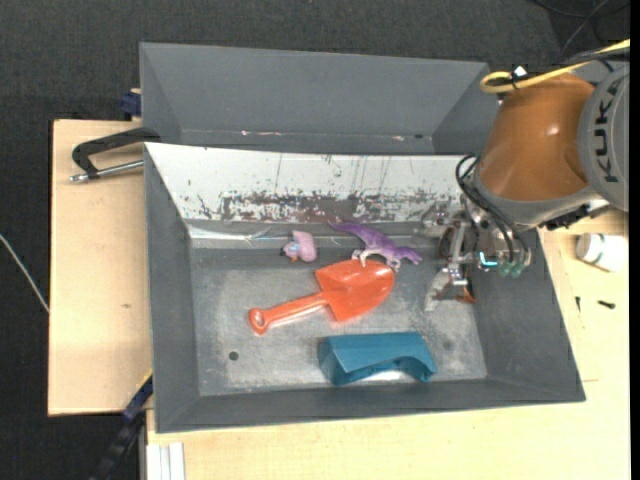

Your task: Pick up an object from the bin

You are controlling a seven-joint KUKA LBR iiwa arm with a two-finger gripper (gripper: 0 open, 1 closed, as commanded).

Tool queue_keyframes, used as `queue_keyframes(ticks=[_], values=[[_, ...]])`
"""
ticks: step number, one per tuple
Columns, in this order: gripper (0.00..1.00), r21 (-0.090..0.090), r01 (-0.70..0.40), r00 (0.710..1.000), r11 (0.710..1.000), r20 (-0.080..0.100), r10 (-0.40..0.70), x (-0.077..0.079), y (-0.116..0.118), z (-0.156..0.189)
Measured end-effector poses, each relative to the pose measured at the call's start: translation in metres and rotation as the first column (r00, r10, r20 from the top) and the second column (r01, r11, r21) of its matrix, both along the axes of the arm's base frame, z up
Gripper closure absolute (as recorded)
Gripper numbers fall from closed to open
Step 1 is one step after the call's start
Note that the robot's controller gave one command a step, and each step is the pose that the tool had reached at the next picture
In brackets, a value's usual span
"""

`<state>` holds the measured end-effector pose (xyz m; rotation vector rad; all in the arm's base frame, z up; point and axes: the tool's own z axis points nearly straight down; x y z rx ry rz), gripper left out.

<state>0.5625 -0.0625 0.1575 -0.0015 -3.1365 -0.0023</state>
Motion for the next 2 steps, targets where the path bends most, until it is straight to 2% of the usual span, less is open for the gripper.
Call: queue_keyframes(ticks=[1, 2], values=[[0.00, -0.001, -0.001, 1.000, 1.000, 0.007, 0.001, 0.001, 0.000, 0.004], [0.00, -0.002, -0.067, 0.998, 0.998, 0.013, 0.067, 0.001, 0.015, -0.030]])
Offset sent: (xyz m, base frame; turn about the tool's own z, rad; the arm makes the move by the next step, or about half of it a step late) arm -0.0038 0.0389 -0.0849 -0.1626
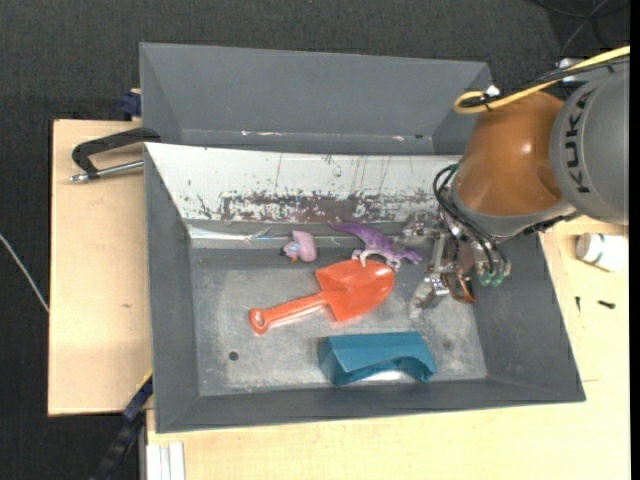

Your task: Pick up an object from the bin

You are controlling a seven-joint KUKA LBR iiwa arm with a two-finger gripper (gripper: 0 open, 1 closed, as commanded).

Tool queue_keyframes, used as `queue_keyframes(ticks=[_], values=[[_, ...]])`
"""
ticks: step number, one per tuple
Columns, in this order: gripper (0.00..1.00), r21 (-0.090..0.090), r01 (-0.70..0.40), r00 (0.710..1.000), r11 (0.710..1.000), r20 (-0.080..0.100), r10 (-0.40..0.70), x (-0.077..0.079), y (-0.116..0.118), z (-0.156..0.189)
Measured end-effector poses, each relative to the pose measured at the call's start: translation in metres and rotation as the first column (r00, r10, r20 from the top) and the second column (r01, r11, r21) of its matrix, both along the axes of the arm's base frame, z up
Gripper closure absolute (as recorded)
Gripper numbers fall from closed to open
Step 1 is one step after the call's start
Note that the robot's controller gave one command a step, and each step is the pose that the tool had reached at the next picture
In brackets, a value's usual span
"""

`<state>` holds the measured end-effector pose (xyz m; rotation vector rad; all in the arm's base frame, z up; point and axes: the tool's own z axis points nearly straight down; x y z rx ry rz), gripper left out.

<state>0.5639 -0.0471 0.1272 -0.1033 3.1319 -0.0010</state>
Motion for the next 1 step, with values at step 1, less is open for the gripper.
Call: queue_keyframes(ticks=[1], values=[[0.00, 0.000, -0.064, 0.998, 0.998, -0.009, 0.064, 0.0042, 0.0507, -0.0251]])
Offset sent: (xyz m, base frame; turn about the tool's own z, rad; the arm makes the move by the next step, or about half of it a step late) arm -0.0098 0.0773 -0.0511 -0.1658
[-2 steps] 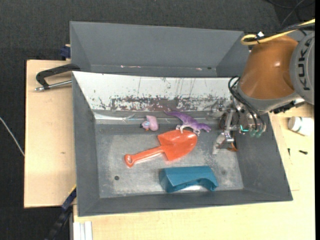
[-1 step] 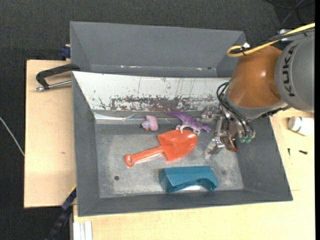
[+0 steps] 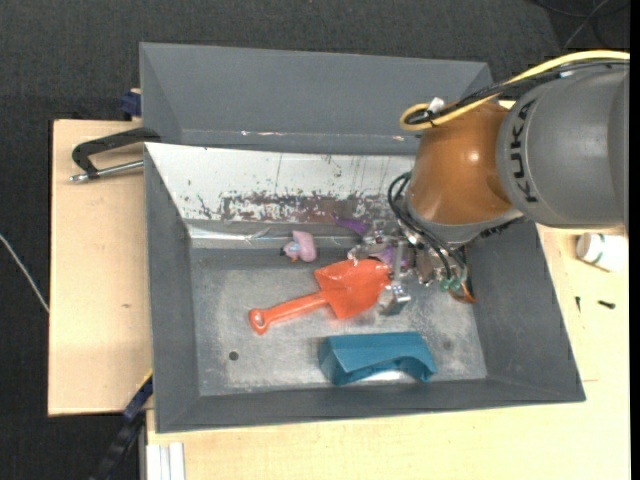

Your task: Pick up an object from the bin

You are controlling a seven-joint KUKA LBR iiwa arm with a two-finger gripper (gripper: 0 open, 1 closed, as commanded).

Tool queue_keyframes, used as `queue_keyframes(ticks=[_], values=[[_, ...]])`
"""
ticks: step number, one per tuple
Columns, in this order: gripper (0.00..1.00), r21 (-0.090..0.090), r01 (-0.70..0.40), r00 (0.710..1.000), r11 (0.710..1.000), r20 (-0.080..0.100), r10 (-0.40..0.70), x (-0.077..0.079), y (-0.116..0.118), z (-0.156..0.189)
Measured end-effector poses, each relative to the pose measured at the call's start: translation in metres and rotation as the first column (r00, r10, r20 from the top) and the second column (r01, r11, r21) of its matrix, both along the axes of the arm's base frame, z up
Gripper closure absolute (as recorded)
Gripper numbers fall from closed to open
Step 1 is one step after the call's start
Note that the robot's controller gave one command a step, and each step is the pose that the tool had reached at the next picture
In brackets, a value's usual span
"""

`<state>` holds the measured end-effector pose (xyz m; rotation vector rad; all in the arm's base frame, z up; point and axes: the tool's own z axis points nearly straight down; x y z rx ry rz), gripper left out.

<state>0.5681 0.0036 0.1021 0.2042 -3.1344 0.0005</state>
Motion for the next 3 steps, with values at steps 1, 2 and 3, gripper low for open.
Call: queue_keyframes(ticks=[1, 2, 3], values=[[1.00, 0.000, -0.101, 0.995, 0.995, 0.005, 0.101, -0.012, 0.027, -0.022], [1.00, 0.000, -0.101, 0.995, 0.995, 0.005, 0.101, -0.012, 0.027, -0.022], [1.00, 0.004, -0.048, 0.999, 0.999, 0.007, 0.048, -0.016, 0.013, 0.013]])
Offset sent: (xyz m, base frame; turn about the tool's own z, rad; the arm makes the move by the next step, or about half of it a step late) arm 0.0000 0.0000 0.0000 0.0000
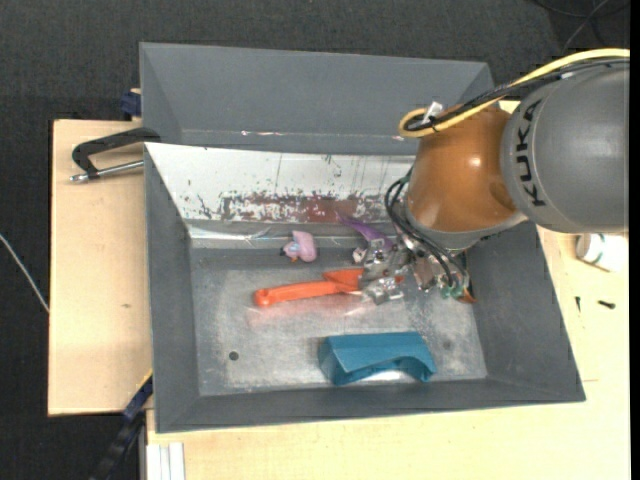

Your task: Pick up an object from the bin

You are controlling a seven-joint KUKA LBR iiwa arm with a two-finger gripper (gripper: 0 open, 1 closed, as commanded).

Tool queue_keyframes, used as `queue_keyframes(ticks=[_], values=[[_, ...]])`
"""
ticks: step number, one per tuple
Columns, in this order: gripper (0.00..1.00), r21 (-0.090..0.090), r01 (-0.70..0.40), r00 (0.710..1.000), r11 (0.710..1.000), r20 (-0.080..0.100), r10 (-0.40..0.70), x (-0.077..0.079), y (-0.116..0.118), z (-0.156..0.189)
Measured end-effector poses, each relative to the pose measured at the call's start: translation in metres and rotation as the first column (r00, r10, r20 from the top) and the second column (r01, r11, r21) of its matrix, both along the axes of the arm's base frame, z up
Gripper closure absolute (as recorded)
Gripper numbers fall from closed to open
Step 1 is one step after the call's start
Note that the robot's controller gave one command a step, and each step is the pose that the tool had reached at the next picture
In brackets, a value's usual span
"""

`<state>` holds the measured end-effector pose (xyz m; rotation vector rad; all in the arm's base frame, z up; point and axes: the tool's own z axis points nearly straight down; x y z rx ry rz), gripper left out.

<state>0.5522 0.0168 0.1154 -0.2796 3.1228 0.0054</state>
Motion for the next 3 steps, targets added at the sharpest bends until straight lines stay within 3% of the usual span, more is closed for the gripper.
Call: queue_keyframes(ticks=[1, 2, 3], values=[[1.00, -0.004, 0.064, 0.998, 0.998, 0.004, -0.064, -0.008, 0.000, 0.023], [1.00, -0.003, 0.016, 1.000, 1.000, -0.005, -0.016, 0.008, 0.004, 0.041], [1.00, -0.003, 0.025, 1.000, 1.000, -0.001, -0.025, -0.019, 0.008, 0.137]])
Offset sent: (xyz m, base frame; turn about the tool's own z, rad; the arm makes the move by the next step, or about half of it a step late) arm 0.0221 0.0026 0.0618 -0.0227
